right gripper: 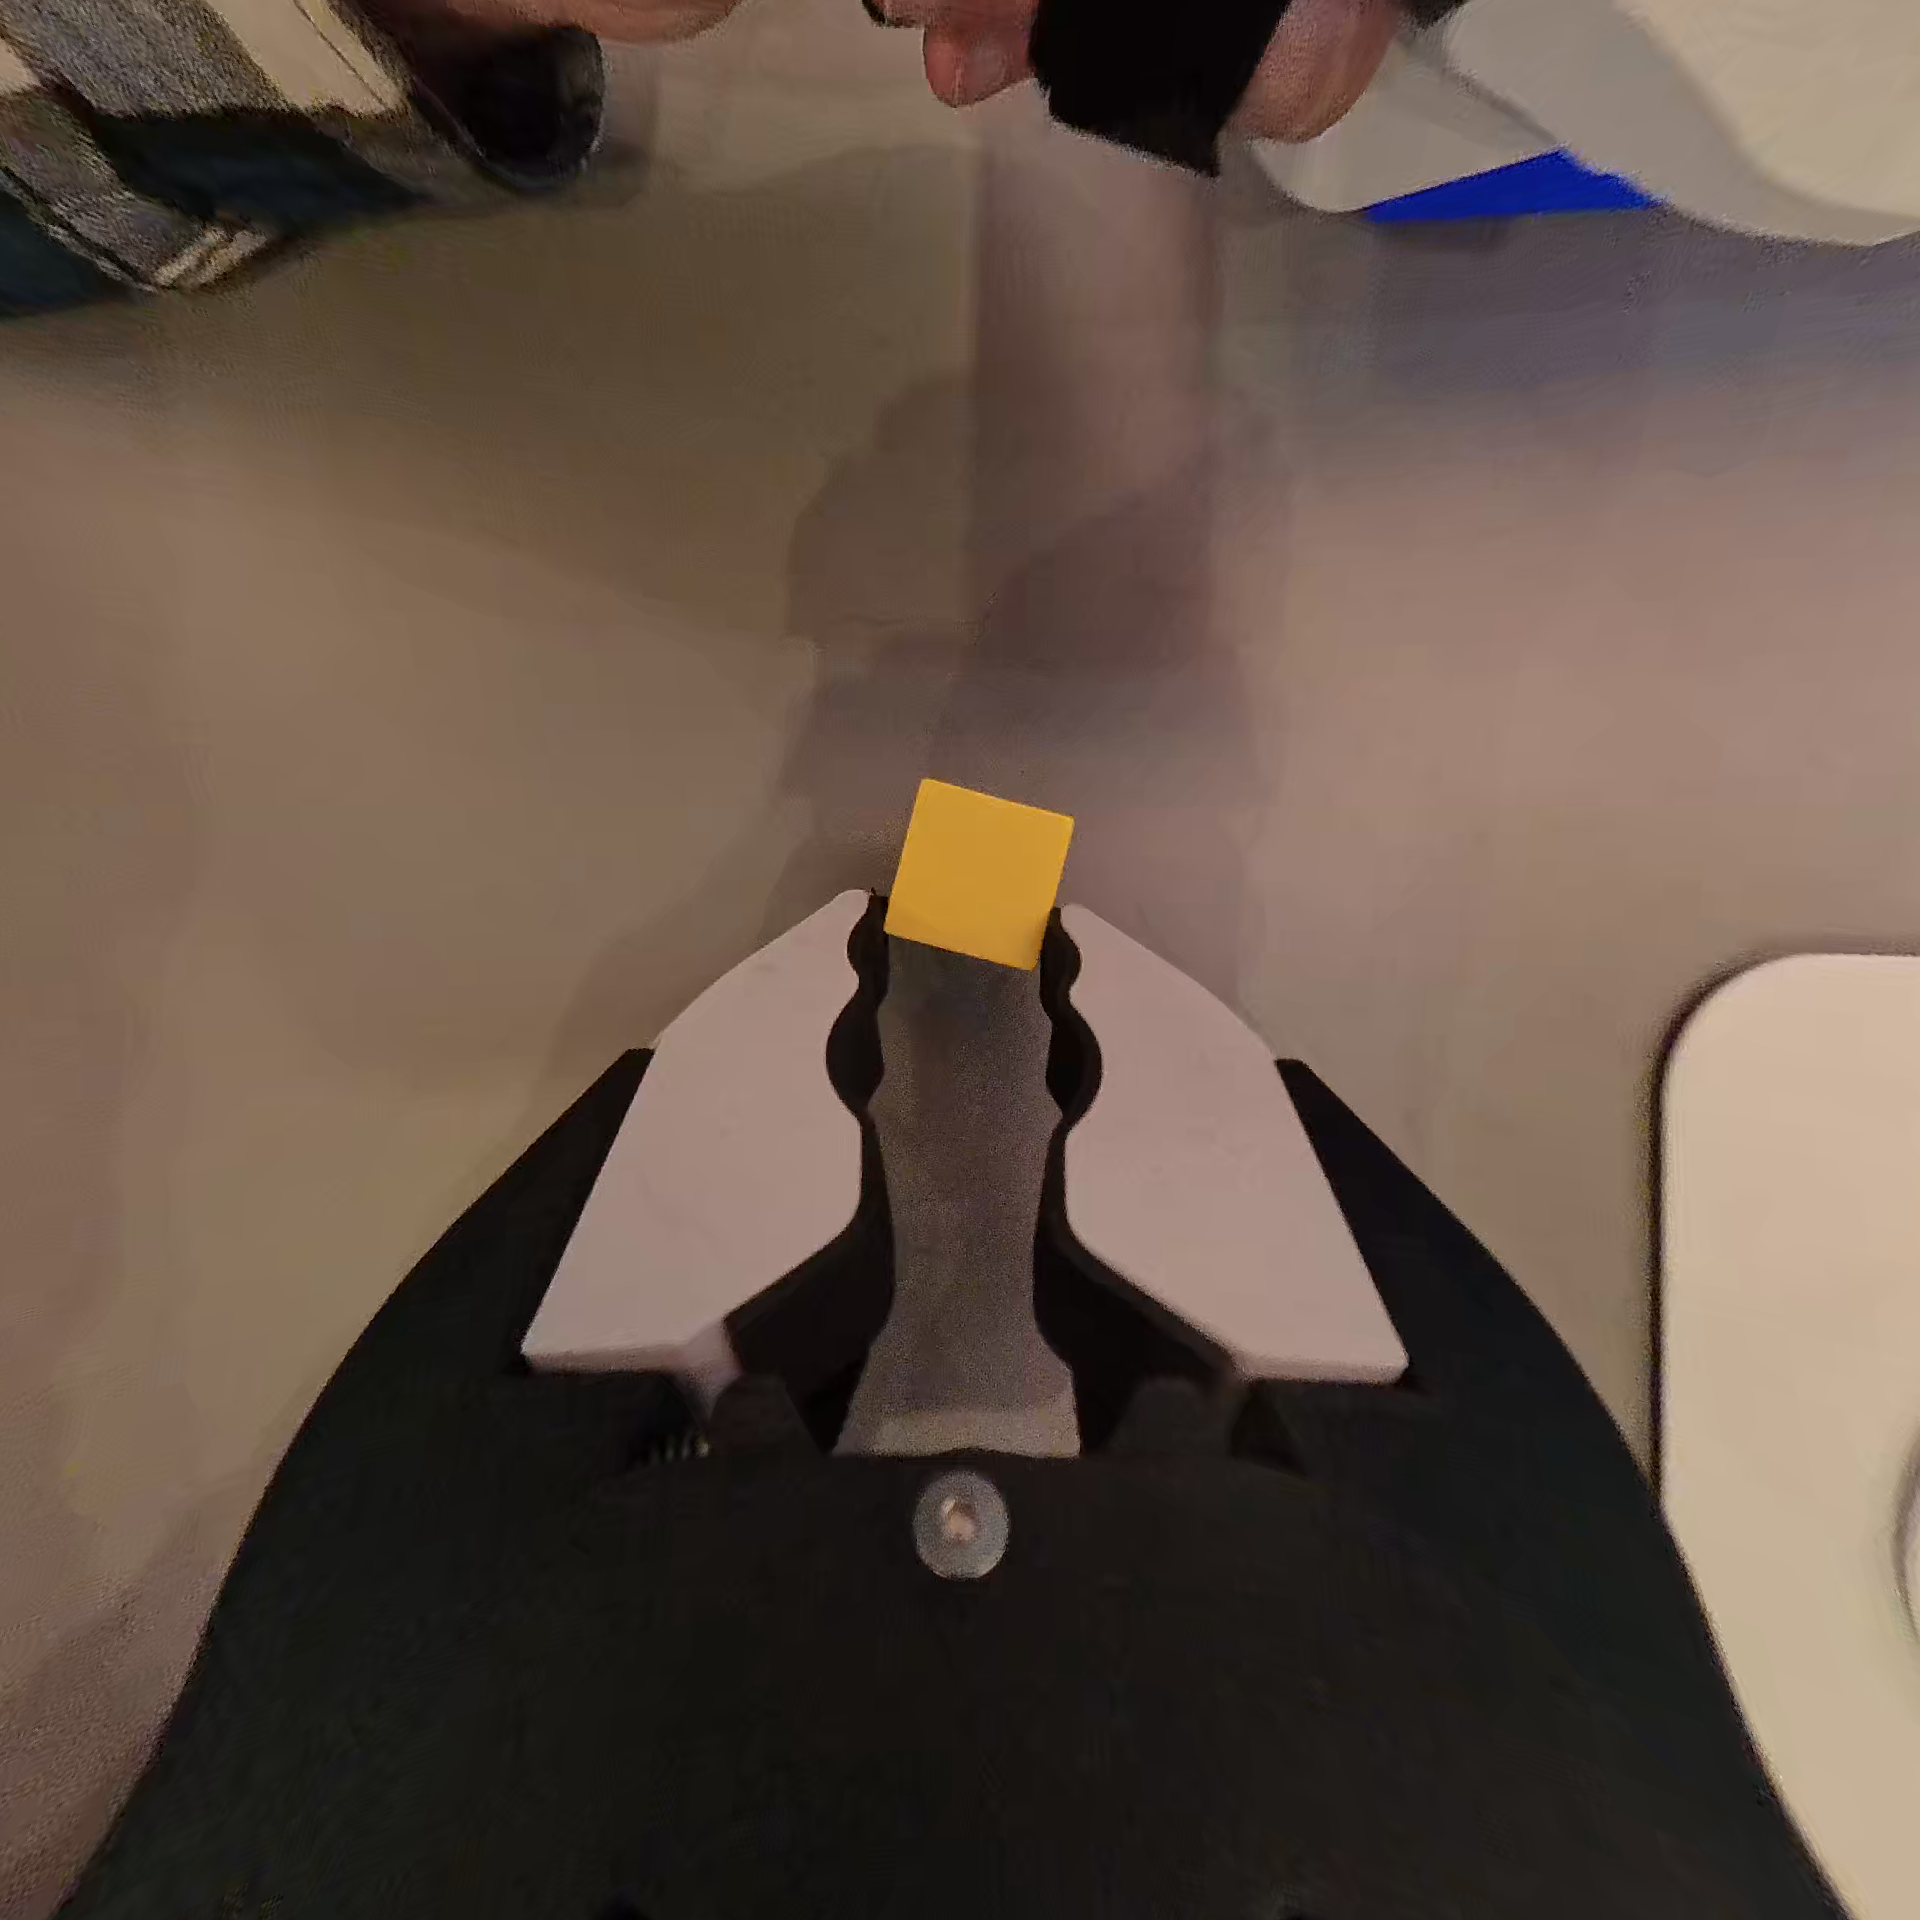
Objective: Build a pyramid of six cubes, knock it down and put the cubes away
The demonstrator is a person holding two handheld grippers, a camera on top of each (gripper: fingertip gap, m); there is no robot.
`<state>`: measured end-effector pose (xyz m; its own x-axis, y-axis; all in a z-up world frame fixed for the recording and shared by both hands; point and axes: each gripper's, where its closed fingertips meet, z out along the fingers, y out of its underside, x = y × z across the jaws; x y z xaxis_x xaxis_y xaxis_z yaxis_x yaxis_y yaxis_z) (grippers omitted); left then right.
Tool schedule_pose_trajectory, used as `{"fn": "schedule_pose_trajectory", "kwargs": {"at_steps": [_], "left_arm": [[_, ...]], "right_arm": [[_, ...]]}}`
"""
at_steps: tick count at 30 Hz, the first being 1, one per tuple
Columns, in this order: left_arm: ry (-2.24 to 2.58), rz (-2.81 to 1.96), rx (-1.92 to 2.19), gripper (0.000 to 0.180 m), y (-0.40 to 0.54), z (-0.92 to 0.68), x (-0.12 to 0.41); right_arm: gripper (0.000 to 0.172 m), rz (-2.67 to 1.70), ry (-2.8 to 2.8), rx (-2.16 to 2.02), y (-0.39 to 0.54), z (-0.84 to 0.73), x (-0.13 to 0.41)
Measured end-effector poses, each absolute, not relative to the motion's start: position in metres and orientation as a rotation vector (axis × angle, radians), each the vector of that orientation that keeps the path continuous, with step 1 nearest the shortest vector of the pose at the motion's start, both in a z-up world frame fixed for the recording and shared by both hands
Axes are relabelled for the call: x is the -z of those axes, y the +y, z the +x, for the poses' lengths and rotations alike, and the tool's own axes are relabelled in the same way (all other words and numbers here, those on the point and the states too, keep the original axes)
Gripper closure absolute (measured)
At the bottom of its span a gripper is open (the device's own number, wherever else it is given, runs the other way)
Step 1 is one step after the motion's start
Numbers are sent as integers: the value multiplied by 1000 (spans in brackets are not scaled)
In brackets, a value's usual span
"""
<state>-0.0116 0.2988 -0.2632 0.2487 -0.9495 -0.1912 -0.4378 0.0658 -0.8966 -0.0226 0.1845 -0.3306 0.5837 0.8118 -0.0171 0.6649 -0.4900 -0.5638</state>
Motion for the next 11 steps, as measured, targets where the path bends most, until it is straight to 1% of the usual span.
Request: {"fn": "schedule_pose_trajectory", "kwargs": {"at_steps": [1, 6, 11], "left_arm": [[1346, -1534, 652, 180, 299, -11, 263], [1345, -1532, 653, 180, 299, -12, 263], [1336, -1533, 662, 180, 299, -12, 261]], "right_arm": [[143, -2297, -1163, -383, 183, -21, 325], [143, -2254, -1072, -325, 172, 8, 287], [143, -2216, -847, -199, 148, 86, 231]]}}
